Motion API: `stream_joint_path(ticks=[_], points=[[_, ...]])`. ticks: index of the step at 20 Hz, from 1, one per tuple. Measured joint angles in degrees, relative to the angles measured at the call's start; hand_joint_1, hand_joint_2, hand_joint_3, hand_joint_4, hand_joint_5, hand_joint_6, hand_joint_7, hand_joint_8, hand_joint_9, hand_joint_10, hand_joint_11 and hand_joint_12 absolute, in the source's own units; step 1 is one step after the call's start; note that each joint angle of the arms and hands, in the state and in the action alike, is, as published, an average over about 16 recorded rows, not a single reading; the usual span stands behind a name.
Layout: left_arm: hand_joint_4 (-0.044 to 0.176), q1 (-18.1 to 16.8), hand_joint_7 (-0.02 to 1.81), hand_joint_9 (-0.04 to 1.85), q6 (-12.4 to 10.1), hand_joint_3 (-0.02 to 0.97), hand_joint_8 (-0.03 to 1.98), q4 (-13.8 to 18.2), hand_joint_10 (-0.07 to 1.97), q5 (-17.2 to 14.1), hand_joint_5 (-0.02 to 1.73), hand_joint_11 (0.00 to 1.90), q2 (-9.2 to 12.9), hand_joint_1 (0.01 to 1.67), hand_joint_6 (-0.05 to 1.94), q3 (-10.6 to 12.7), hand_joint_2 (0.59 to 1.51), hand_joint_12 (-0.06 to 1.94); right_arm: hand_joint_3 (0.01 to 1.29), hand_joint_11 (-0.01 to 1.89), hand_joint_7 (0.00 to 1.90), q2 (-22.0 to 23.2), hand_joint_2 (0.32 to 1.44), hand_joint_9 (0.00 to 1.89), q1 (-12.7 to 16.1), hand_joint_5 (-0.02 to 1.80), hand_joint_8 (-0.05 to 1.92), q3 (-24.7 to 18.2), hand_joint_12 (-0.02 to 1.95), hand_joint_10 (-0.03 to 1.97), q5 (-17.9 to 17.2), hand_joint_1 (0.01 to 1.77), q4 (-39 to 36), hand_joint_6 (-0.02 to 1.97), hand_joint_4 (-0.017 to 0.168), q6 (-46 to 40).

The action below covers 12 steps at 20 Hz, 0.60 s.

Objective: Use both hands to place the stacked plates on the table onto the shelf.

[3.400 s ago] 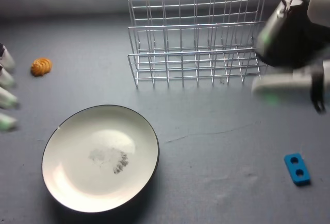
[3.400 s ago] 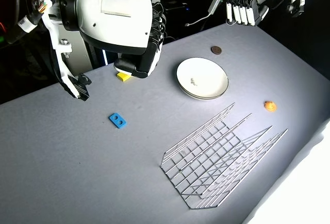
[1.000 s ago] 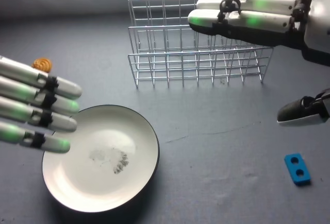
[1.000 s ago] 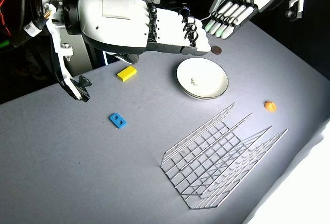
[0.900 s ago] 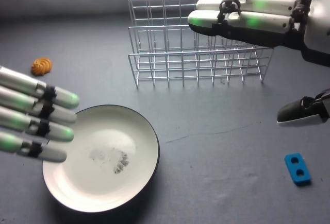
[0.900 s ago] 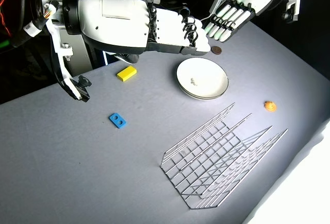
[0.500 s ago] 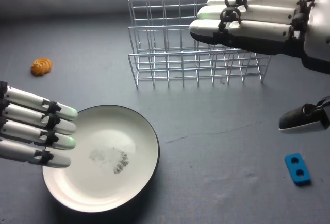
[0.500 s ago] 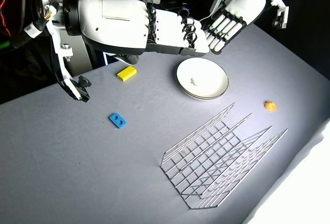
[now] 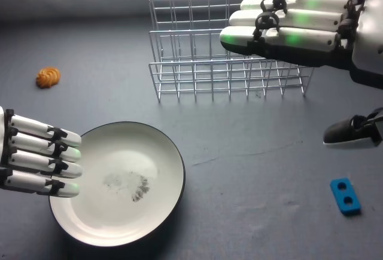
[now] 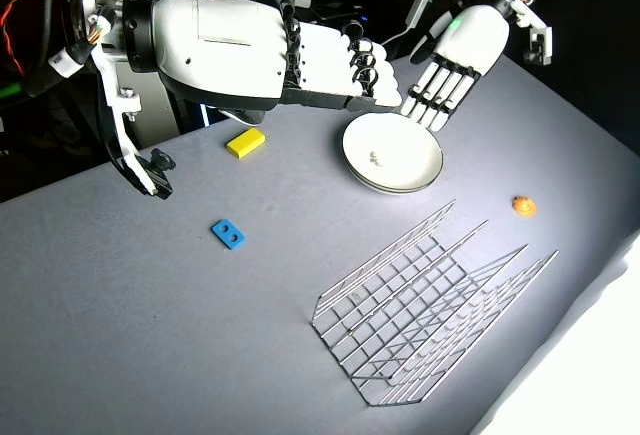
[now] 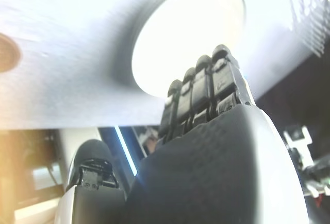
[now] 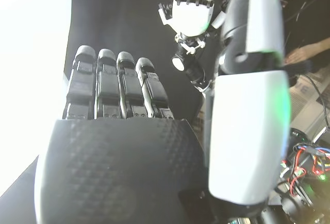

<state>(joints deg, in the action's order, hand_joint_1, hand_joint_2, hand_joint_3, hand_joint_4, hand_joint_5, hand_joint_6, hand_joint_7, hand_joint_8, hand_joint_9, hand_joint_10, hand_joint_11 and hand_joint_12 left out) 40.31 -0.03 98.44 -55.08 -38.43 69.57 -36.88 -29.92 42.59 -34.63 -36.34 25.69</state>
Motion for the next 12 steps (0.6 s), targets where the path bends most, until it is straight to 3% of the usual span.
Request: stream_joint_path(ticks=[12], points=[[0.001,7.9,0.01,0.02,0.0,0.007,-0.01,-5.0,0.0,10.9,0.03,0.02,-0.1,0.02,0.0,-2.7,1.209,-0.01,0.01,0.02,0.02,-3.0,0.88,0.01,-6.9,0.02,0.01,1.3,-0.01,0.0,-4.9,1.16,6.0,0.02,-0.001,7.2]])
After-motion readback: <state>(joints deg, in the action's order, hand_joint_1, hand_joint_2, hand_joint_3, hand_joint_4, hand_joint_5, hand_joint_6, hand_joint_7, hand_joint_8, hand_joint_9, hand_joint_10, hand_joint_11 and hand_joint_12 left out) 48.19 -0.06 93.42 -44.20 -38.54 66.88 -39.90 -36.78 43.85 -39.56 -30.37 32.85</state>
